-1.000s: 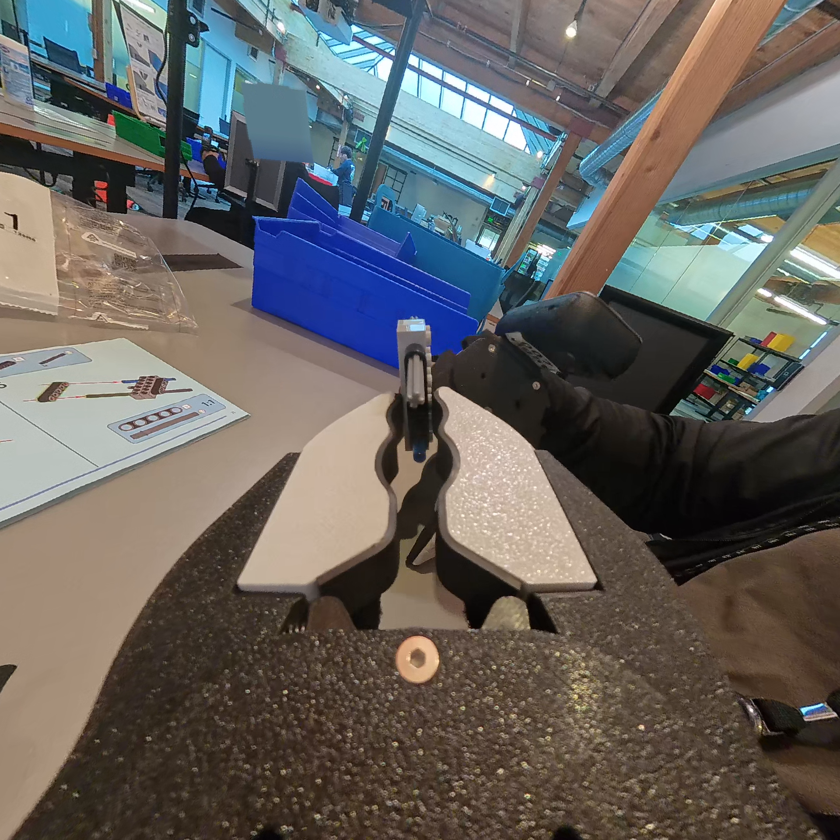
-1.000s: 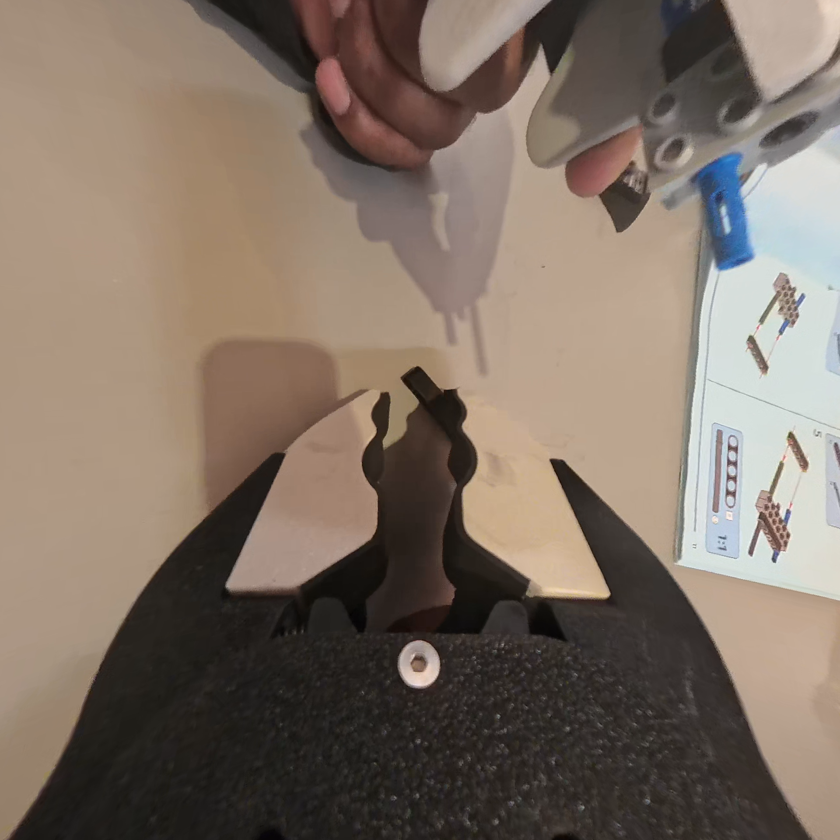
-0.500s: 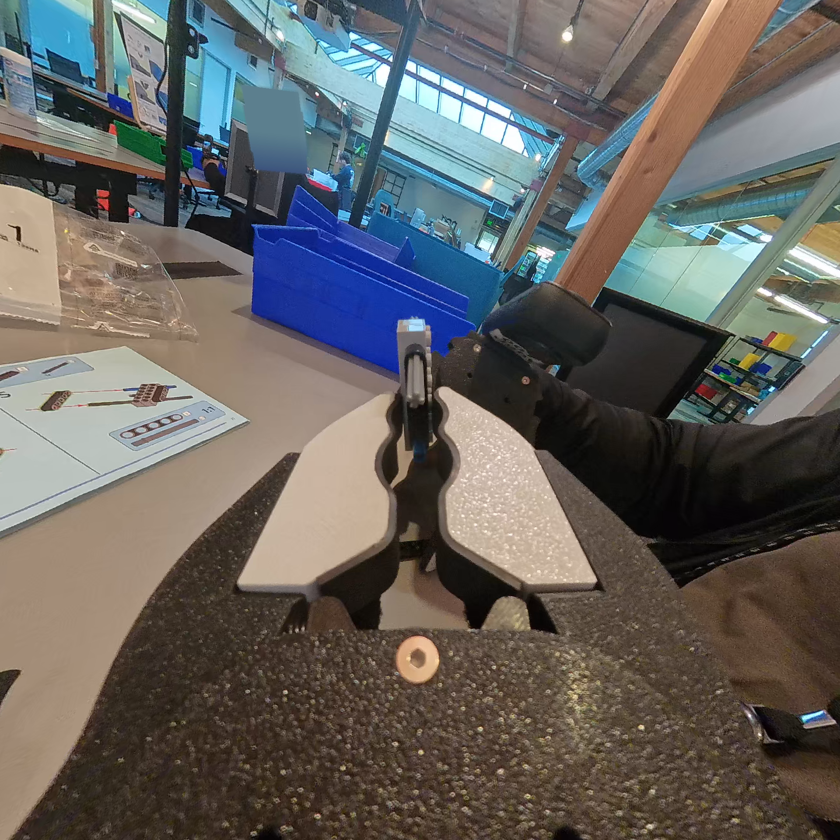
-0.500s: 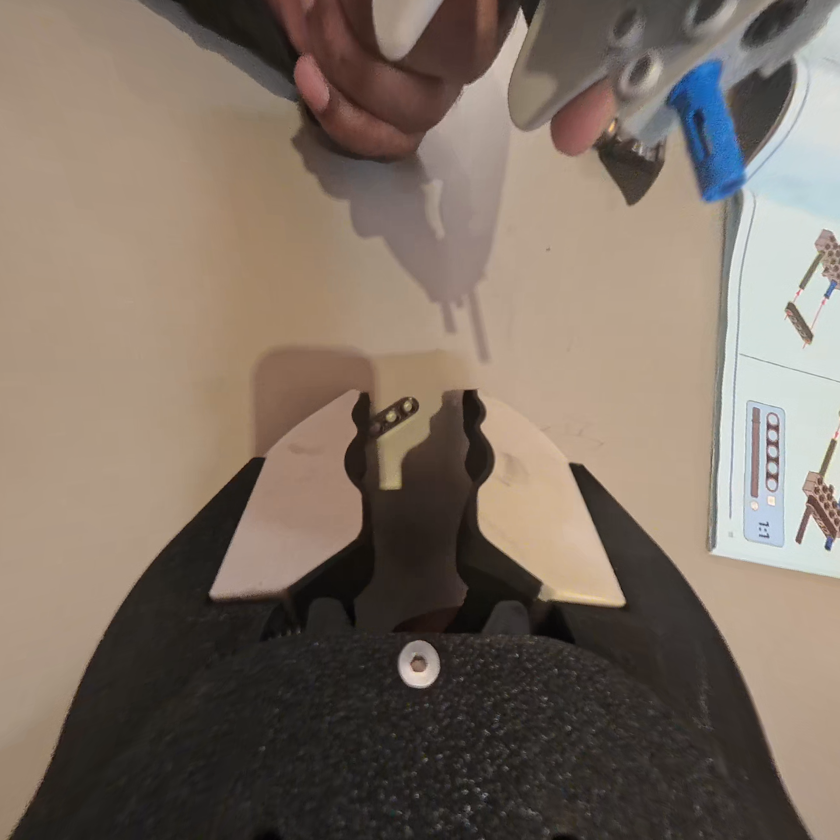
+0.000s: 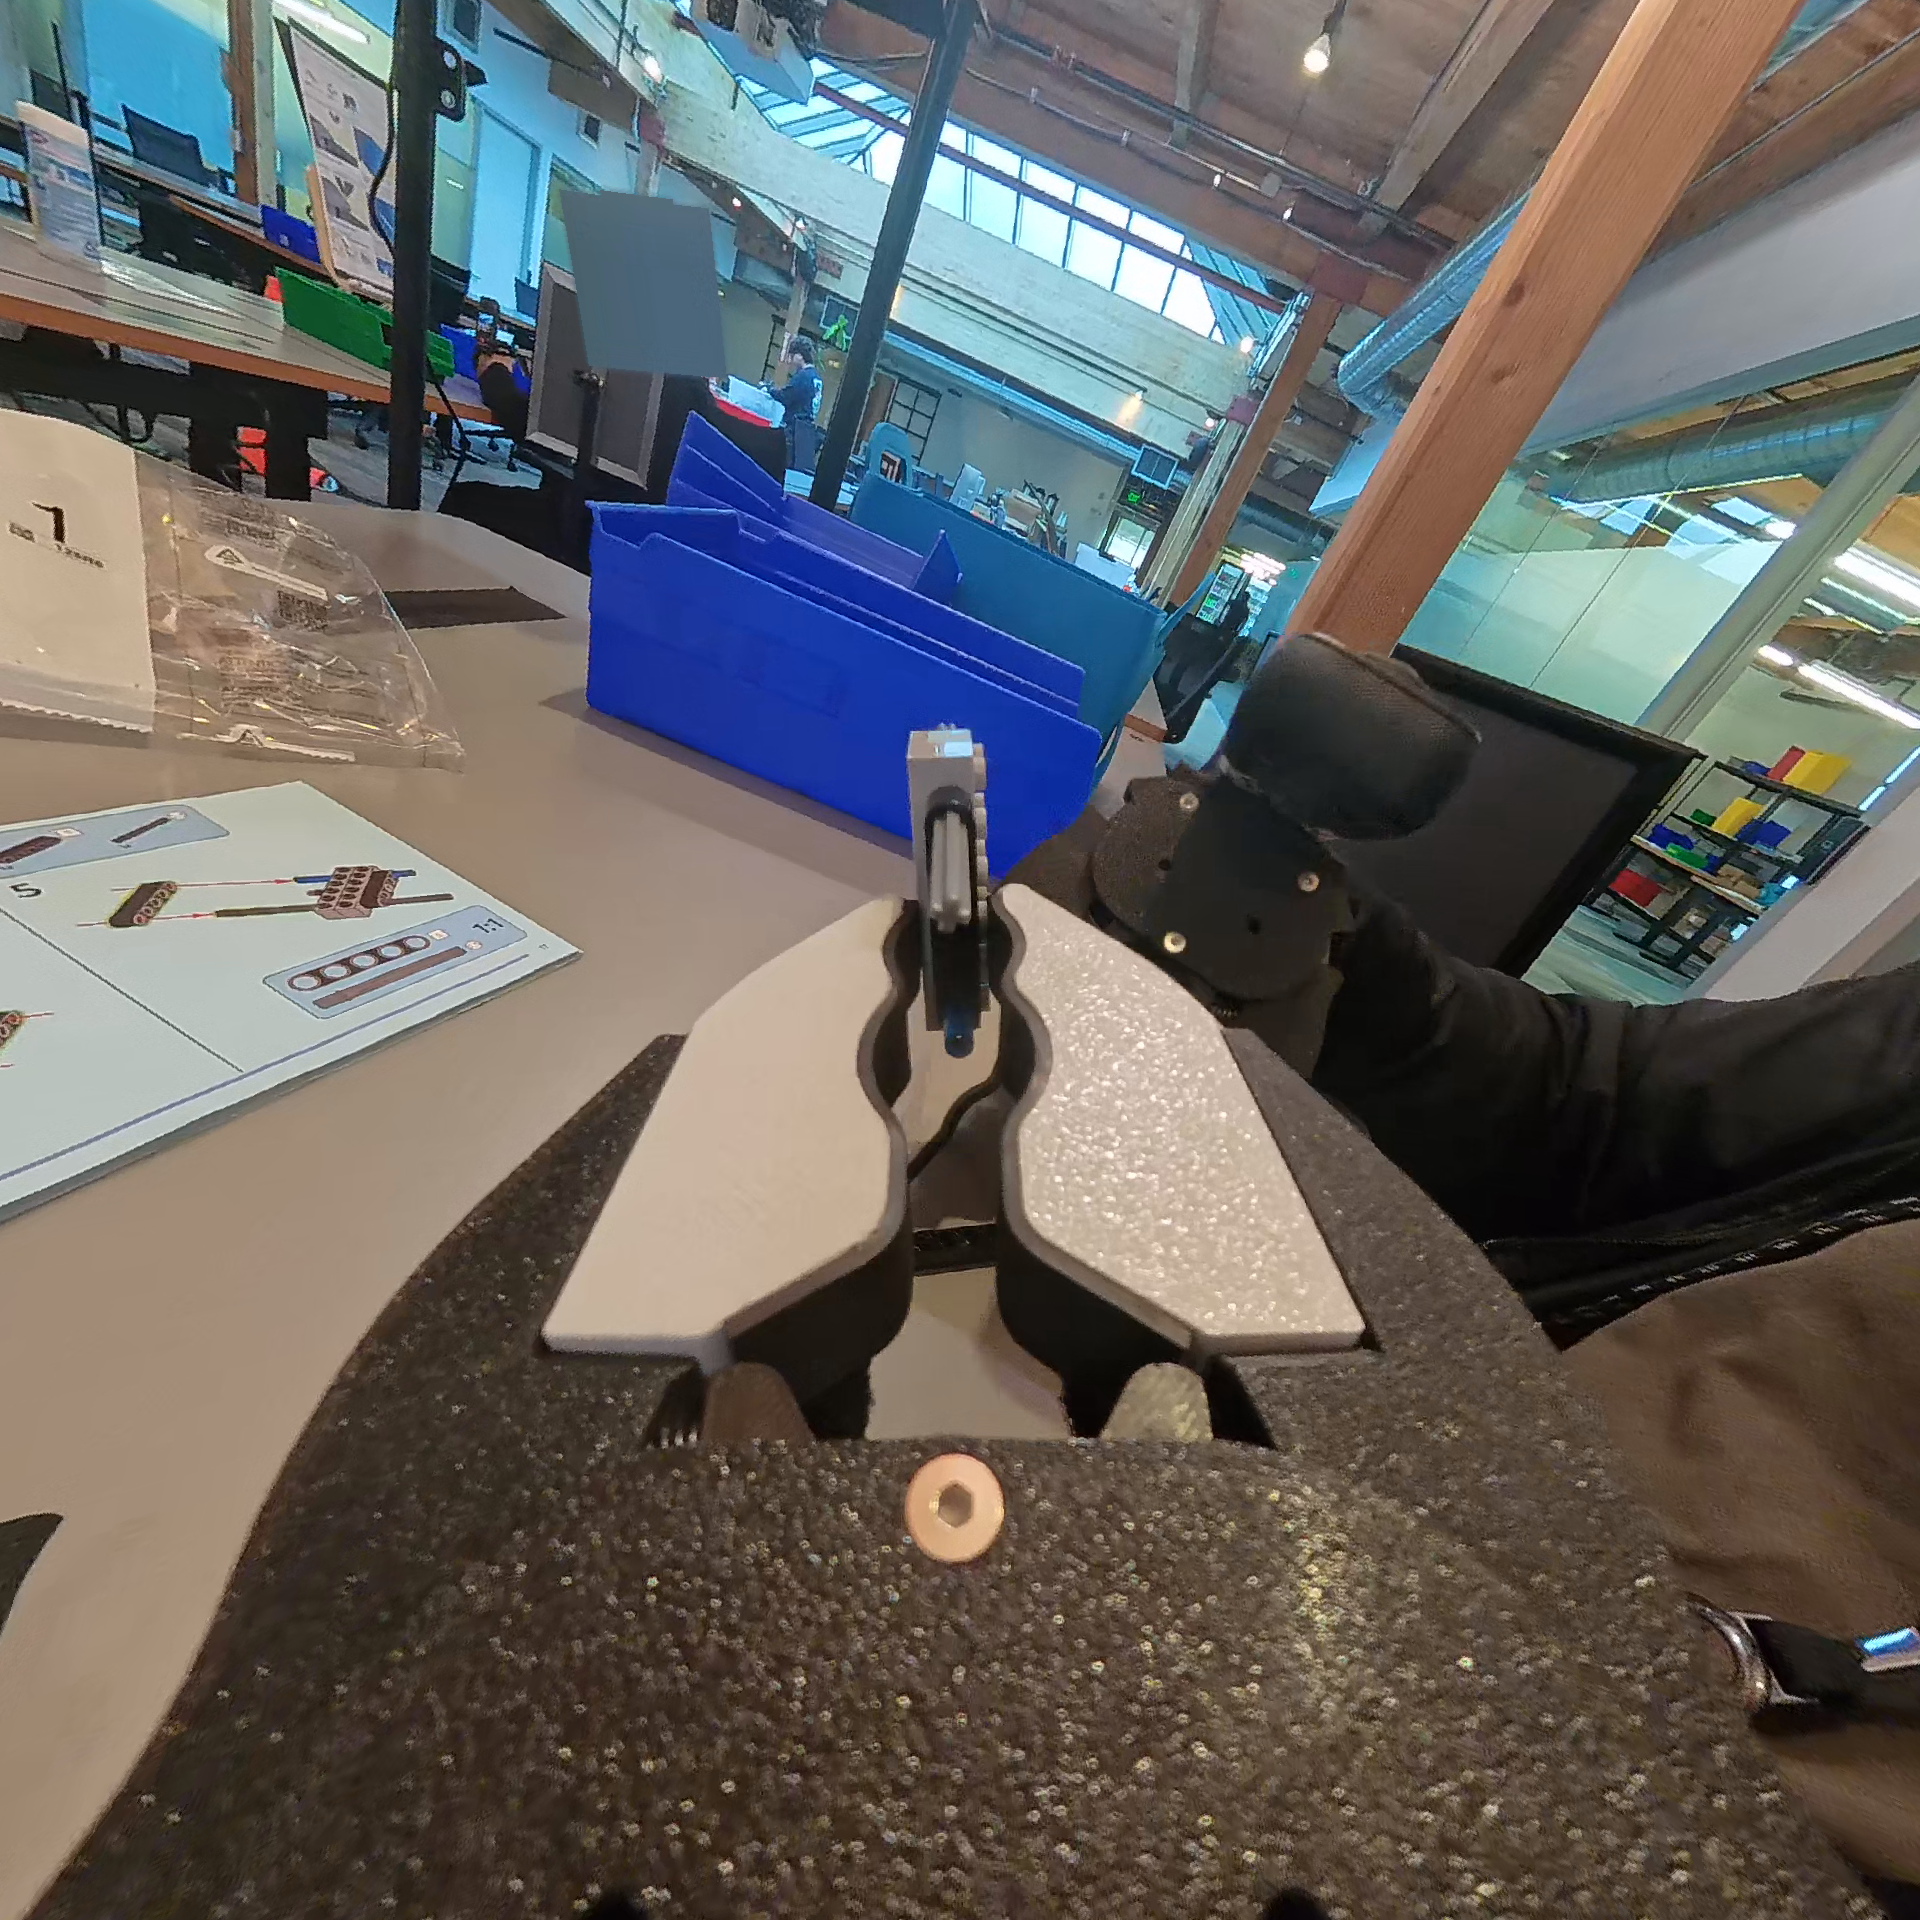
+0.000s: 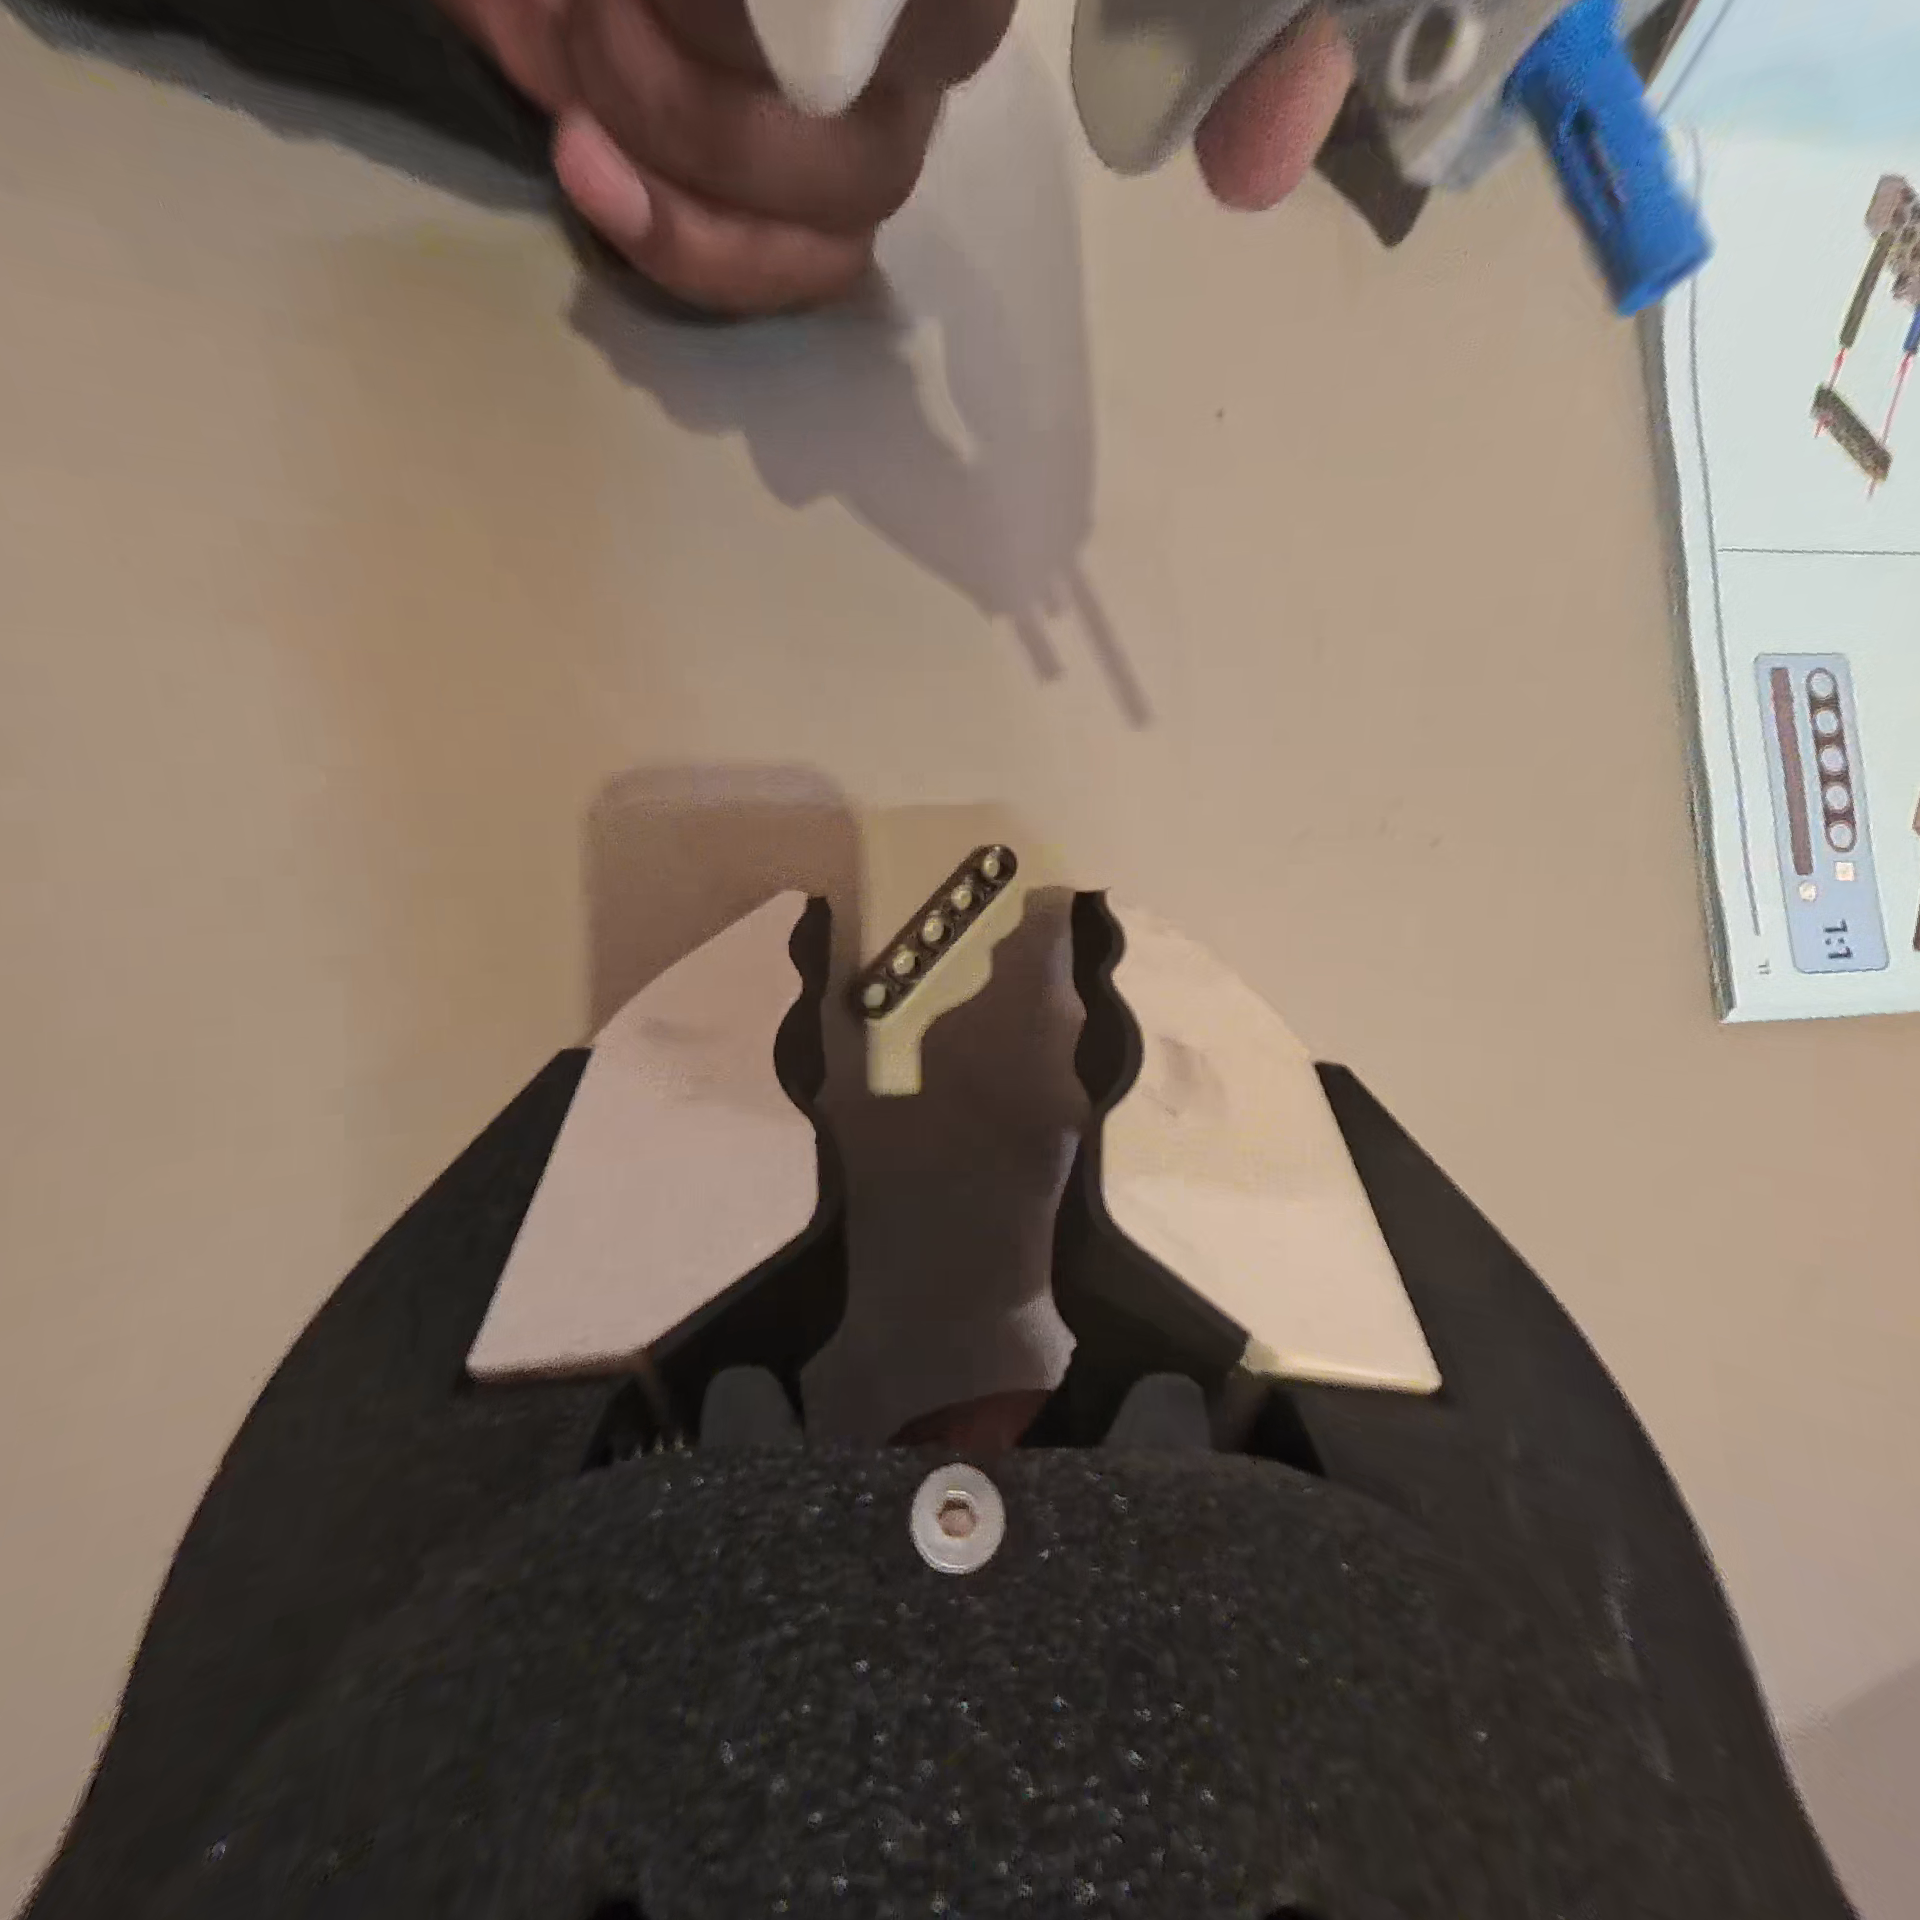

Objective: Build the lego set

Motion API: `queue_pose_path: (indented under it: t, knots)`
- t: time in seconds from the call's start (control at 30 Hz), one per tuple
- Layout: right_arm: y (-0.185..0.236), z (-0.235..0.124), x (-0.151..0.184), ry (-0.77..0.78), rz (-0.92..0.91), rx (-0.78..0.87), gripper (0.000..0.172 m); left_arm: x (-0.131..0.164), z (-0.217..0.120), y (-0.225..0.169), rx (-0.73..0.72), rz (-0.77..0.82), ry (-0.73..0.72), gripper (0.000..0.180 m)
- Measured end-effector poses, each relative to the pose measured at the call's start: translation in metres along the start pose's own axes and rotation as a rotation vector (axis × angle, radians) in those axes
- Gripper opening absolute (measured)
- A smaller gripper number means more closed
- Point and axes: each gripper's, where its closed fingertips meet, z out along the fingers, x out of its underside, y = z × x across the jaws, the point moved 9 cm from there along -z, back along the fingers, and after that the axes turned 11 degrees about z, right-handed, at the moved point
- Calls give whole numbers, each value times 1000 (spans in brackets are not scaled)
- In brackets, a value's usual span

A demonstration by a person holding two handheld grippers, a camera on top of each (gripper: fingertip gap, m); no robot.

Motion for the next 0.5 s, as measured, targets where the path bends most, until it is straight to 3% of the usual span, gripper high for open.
queue_pose_path:
  t: [0.1, 0.23, 0.33, 0.5]
  knots:
    - [3, -3, -2, -26, 10, 10, 45, -1, -1, 0, -2, -1, -5, 12]
    - [3, 0, 1, 24, 27, 45, 31, 1, 0, 1, 1, -10, -5, 12]
    - [-1, 0, 2, 33, 57, 68, 8, 1, 0, 0, 3, -9, -5, 12]
    - [-8, -2, 3, 11, 92, 71, 7, -1, -2, 1, -2, -19, -37, 12]
